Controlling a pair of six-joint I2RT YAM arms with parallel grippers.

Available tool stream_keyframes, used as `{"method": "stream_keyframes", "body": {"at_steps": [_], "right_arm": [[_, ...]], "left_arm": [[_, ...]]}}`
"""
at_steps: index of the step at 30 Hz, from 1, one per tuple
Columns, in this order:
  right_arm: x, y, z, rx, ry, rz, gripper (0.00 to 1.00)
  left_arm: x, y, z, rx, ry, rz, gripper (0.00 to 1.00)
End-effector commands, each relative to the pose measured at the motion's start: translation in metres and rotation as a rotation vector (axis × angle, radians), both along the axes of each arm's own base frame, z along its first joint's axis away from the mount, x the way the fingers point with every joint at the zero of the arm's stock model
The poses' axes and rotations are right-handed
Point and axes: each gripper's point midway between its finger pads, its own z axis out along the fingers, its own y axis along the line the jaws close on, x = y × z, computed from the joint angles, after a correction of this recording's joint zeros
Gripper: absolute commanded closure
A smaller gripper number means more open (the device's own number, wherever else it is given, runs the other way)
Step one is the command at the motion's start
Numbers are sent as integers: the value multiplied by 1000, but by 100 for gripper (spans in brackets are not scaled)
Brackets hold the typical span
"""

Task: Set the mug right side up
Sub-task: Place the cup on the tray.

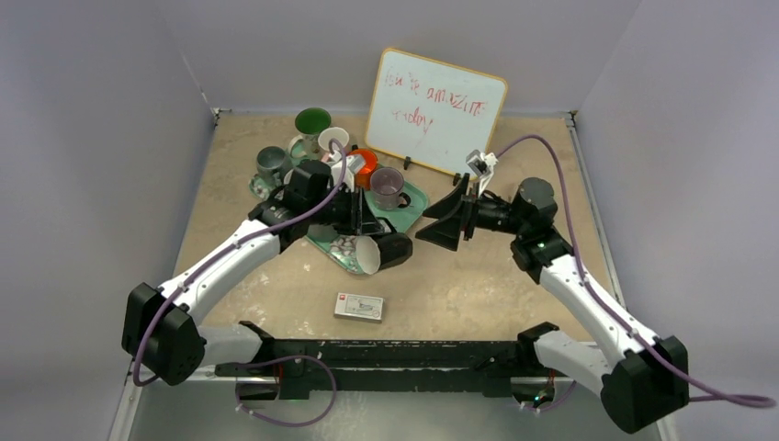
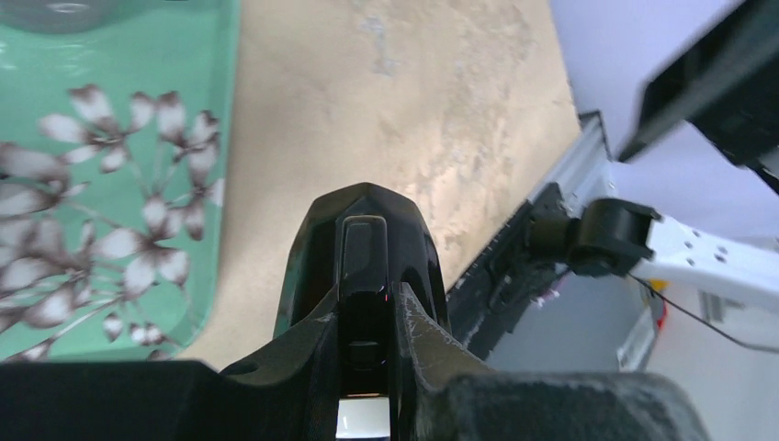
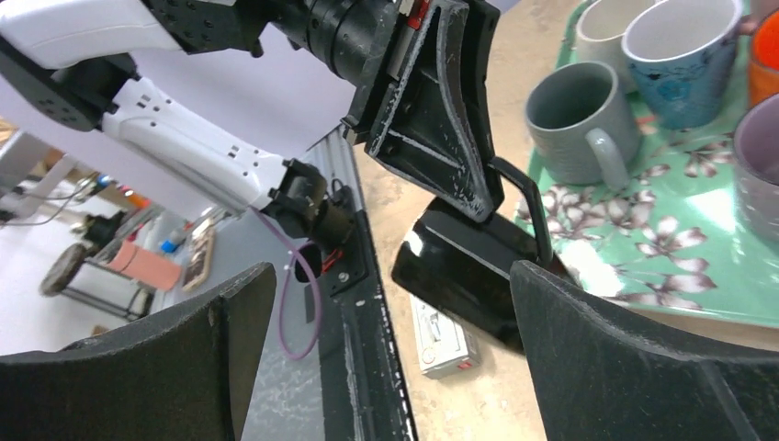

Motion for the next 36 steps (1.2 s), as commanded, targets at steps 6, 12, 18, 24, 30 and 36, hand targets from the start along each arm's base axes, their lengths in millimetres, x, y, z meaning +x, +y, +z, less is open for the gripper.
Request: {"method": "stream_keyframes", "body": {"at_steps": [6,12,18,24,30,36], "right_arm": [[-9,-19,13,-95,-91,-110,1],[-13,-25,13,-120,-110,-129,1],[-16,-27,12,-135,-115,-136,1],[-17,-30,18,-135,-141,-150,1],[-18,-34,15,-171,-139,-165,1],[-16,-34,14,-177,-142,-166,1]], "left_arm": [[50,23,18,117,-21,341,100],[65,25,13,171,52,430,100],[82,31,-3,297,138,523,100],[99,18,-10,305,140,515,100],[111,23,-33,399,178,563,100],[121,25,-48,463,180,573,100]]}}
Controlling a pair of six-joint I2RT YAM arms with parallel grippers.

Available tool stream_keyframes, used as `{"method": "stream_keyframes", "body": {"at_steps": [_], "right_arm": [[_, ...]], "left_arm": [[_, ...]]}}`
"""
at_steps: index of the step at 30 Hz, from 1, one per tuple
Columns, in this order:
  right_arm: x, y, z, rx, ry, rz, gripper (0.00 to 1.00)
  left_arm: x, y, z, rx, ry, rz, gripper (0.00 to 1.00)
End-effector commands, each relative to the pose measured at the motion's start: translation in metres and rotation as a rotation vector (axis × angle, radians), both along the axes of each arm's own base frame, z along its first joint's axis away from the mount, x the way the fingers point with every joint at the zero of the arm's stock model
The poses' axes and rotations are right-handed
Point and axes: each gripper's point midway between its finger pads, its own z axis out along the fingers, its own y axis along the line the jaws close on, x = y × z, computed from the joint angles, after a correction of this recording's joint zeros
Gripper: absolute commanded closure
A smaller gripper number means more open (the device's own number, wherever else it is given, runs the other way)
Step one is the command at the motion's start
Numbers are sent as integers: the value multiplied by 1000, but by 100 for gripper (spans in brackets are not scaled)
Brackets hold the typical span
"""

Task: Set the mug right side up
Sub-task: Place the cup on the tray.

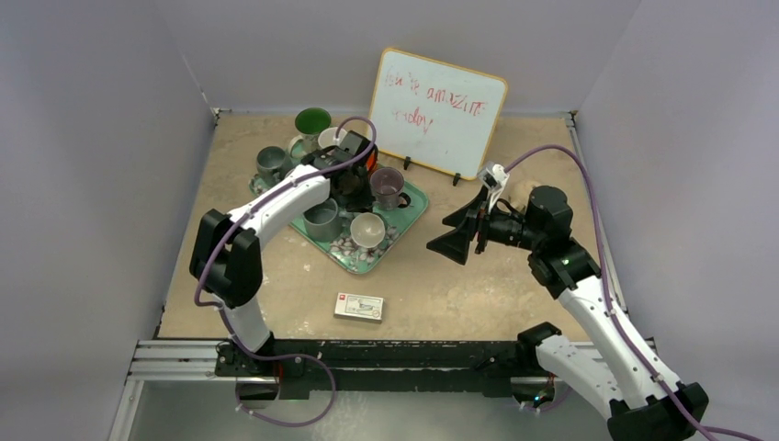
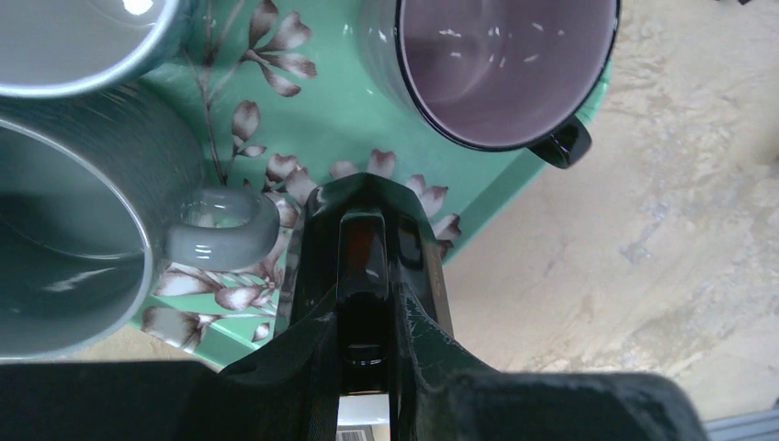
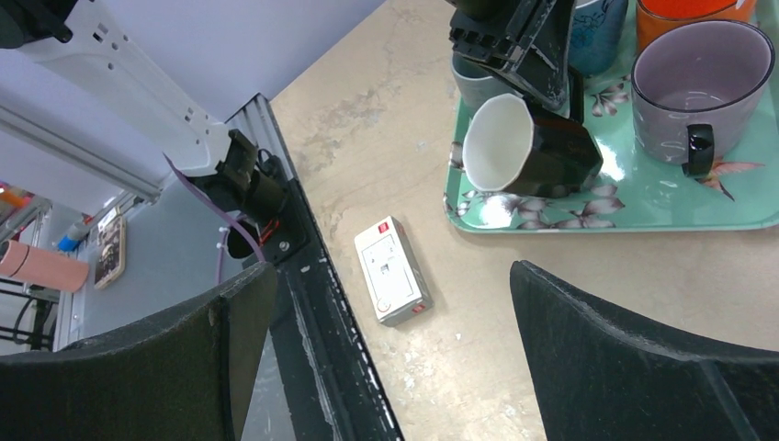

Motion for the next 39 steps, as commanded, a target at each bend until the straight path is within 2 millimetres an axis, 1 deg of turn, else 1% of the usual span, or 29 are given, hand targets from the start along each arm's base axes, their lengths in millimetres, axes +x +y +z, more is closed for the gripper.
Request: {"method": "stream_keyframes", "body": {"at_steps": [1,5,9,12,17,18,20,23,29,33,36,39], "right_arm": [[2,-1,20,5,-69,-4,1],[2,-1,19,2,-70,-3,1],[4,-2,18,-2,-75,-12,1],[3,-2,17,-3,-74,-11,1],[3,-3,16,-8,-78,-17,1],[3,-4,17,-8,-80,-19,1],[3,-4,17,-7,-81,-18,1],[2,-4,16,-8,-81,-16,1],[1,-4,16,-8,-86,-18,1],[0,-5,16,-10,-92,-19,1],[2,-6,14,-14,-88,-28,1],[3,-5,11,-18,-76,-29,1]], "left_arm": [[20,-7,24,-10,-82,18,100],[28,1,22,47,-95,37,100],[35,-1,17,65,-92,28,100],[37,-2,10,80,-70,27,100],[39,5,6,124,-70,49,100],[40,7,5,134,-74,54,99],[42,9,5,147,-80,59,94],[47,11,5,161,-89,65,90],[56,16,-1,211,-80,95,87],[60,19,-7,223,-69,113,83],[63,23,-11,235,-65,130,78],[64,27,-12,250,-68,145,71]]}}
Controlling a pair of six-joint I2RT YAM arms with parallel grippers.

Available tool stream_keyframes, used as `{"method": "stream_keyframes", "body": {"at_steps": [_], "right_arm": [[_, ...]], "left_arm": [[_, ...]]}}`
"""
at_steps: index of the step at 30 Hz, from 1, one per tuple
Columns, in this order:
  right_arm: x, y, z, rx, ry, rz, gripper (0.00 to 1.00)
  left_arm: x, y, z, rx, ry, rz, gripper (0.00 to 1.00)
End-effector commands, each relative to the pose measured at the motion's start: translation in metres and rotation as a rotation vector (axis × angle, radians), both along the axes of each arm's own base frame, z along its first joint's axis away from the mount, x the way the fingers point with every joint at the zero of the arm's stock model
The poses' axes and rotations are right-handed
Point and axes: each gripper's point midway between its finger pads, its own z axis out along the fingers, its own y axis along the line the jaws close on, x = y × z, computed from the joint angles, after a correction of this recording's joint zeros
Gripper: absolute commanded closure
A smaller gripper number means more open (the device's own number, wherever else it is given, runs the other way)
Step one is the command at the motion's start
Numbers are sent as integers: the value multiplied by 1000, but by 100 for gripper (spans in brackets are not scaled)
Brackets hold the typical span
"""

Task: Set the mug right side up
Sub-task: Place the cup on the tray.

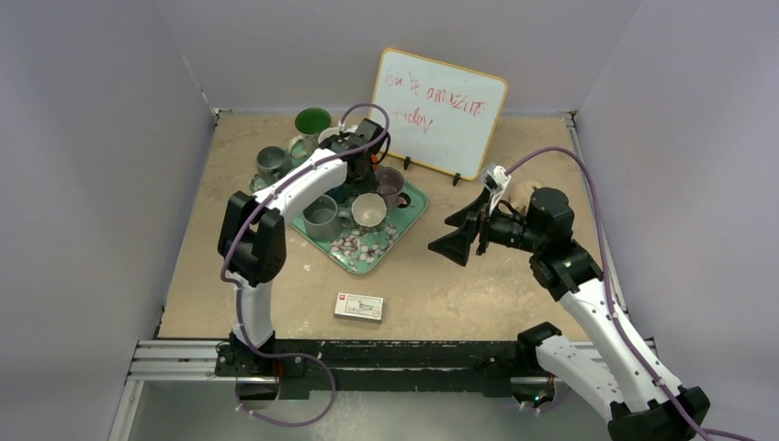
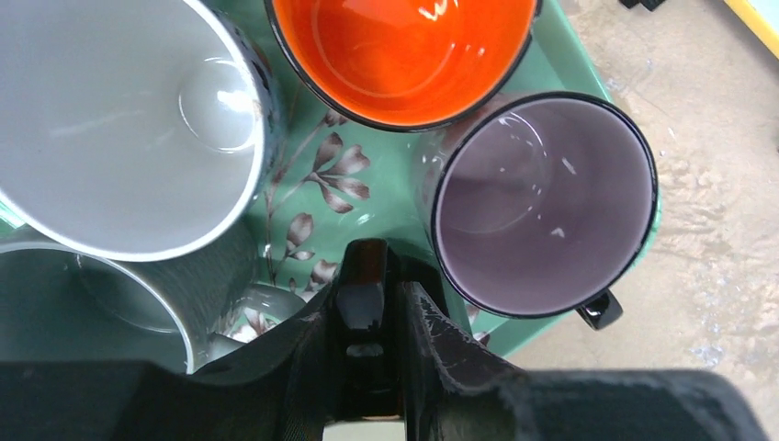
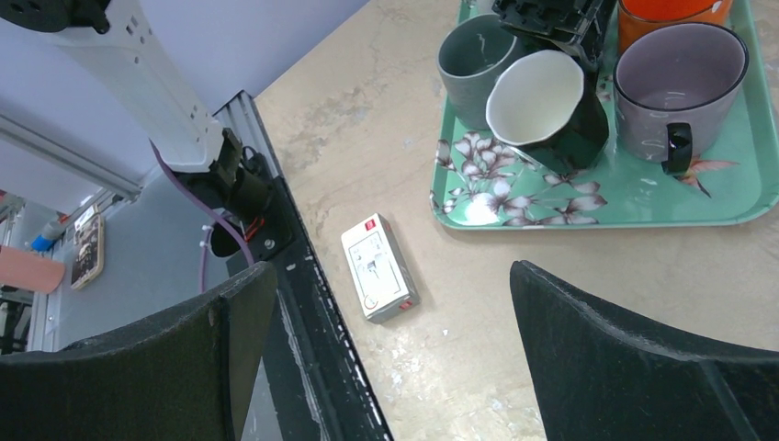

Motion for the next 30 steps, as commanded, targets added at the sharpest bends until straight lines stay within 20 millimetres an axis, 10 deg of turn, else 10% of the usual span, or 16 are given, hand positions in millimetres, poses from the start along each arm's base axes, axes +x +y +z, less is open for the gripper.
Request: {"method": "stream_keyframes", "body": {"at_steps": [1,19,30], "right_arm": [[2,-1,13,5,-43,-9,1],[10,-1,6,-2,-13,-39,1],[53,-33,-12,-65,145,-410,1]], "left_arm": [[7,15,4,51,-16,50,70],[35,12,66,-23,-211,-5,49],[-12,-14,147,-199,-342,-365,30]]}}
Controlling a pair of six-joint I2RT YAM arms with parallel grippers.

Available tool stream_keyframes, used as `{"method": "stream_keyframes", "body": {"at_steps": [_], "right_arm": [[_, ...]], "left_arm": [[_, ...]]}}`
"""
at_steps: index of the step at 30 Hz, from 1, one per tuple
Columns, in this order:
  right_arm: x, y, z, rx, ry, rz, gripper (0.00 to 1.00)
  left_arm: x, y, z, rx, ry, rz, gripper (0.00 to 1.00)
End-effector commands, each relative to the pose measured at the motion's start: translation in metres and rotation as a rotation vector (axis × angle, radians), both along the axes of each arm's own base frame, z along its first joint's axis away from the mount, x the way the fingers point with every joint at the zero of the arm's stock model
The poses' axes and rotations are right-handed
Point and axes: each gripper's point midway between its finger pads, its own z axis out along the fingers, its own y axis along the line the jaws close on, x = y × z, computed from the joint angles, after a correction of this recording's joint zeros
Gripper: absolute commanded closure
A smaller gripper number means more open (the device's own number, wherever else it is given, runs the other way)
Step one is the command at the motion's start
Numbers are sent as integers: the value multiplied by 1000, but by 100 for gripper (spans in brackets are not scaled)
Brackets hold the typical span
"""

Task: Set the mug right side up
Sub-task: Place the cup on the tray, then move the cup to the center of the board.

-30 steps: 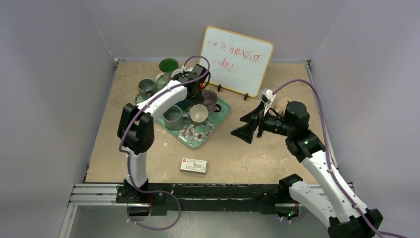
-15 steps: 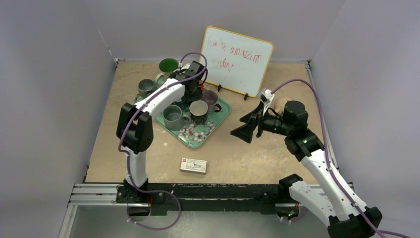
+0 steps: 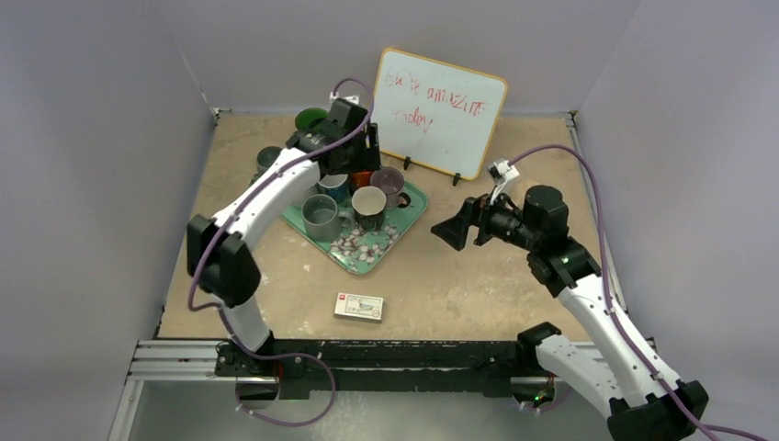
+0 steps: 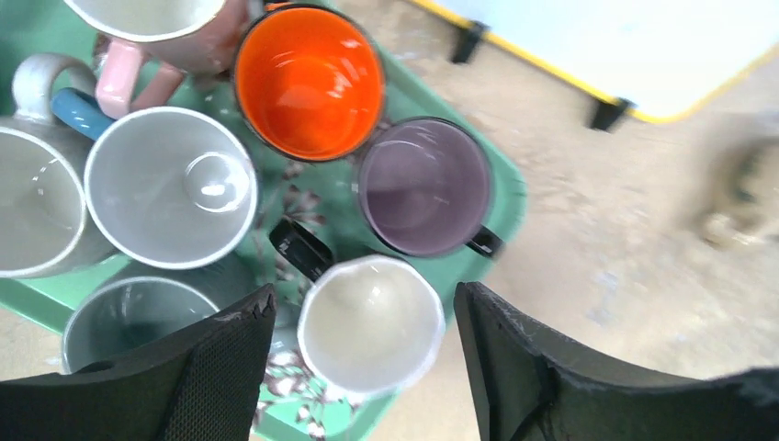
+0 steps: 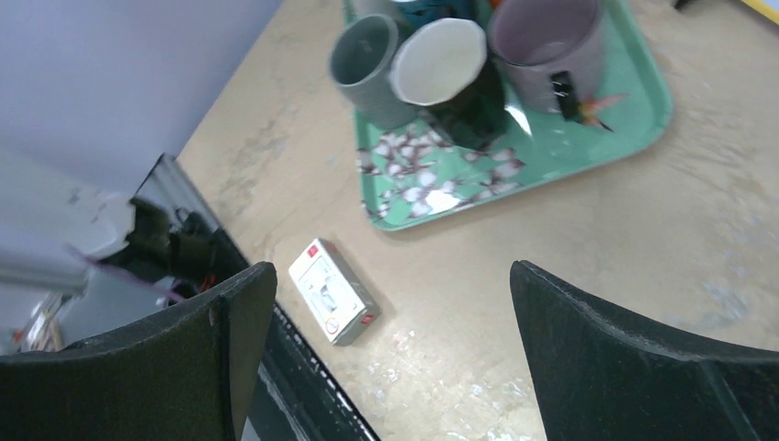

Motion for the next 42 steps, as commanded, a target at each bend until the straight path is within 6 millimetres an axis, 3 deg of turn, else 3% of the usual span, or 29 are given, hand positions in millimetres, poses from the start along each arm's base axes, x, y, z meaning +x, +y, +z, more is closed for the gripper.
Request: {"method": "stream_keyframes", "body": {"at_steps": [1,2,3,8,12,17,19,22,23,31,42], "right_arm": [[31,-27,2,-55,70,-264,1],[34,-32,-6,-74,112,-303,1],[40,-40,-14,-105,137,-360,1],[61,-70,-43,-175,260,-613,1],[72,-101,-66,-269,359,-832,4],[83,-127,-87,-322,424,-1052,12],[90,-135,-95,-342,427,-1119,18],[104,-144,-101,-385,394,-1169,43],[108,-150,-104,-392,396,-1204,47],[133,-183,-142,-422,522,-1351,51],[154,-210,-158,-398,581,-1406,53]], "left_arm": [[-30,-15,77,-131,-187,-251,25],[-42,-18,87,-166,-211,-301,14],[-52,-19,93,-187,-229,-336,11],[-103,-8,117,-236,-340,-469,8],[-137,13,116,-213,-395,-511,6],[-162,38,87,-138,-408,-521,4],[-169,48,76,-98,-399,-518,4],[-175,57,64,-57,-396,-519,4],[-176,57,61,-60,-397,-518,4],[-182,60,57,-36,-375,-546,4],[-183,66,67,-47,-411,-531,4]]}}
